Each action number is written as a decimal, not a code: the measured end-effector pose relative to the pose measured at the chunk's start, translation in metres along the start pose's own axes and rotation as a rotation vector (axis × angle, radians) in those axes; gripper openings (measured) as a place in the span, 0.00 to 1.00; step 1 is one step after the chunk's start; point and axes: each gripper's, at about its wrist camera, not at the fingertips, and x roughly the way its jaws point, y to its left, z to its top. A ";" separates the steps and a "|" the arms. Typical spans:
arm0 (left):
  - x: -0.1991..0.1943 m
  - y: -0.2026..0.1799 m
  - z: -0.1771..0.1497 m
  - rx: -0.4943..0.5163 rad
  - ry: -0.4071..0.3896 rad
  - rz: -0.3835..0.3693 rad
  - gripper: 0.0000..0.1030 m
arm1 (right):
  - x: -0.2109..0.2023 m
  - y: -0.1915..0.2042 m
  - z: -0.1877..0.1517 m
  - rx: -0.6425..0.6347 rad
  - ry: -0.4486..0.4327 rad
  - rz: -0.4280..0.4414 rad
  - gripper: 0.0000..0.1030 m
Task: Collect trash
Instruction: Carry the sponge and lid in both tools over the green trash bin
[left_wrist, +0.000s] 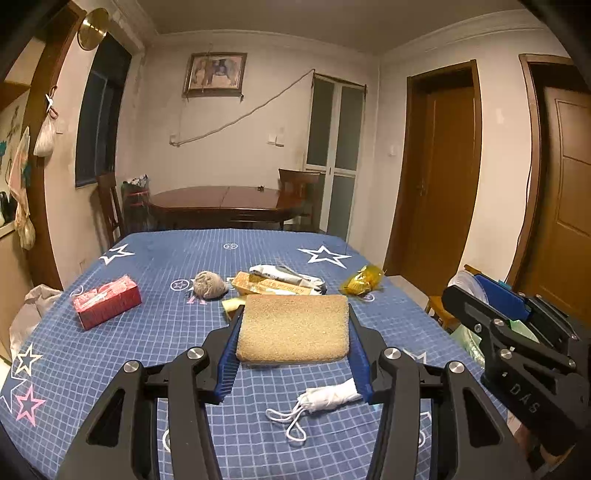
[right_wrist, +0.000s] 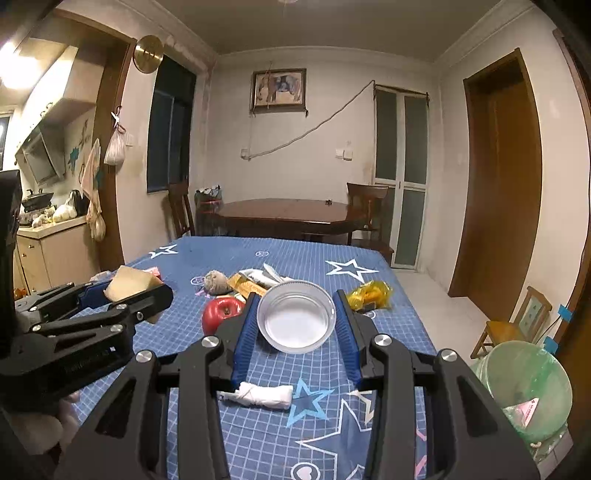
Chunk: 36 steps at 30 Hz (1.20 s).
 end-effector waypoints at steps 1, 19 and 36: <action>0.000 -0.001 0.001 0.000 -0.001 0.001 0.49 | 0.000 -0.001 0.000 -0.002 -0.001 -0.002 0.37; 0.044 -0.090 0.026 0.085 0.047 -0.186 0.49 | -0.016 -0.089 0.011 0.044 0.073 -0.159 0.37; 0.132 -0.284 0.036 0.248 0.219 -0.527 0.49 | -0.034 -0.257 -0.013 0.179 0.311 -0.327 0.37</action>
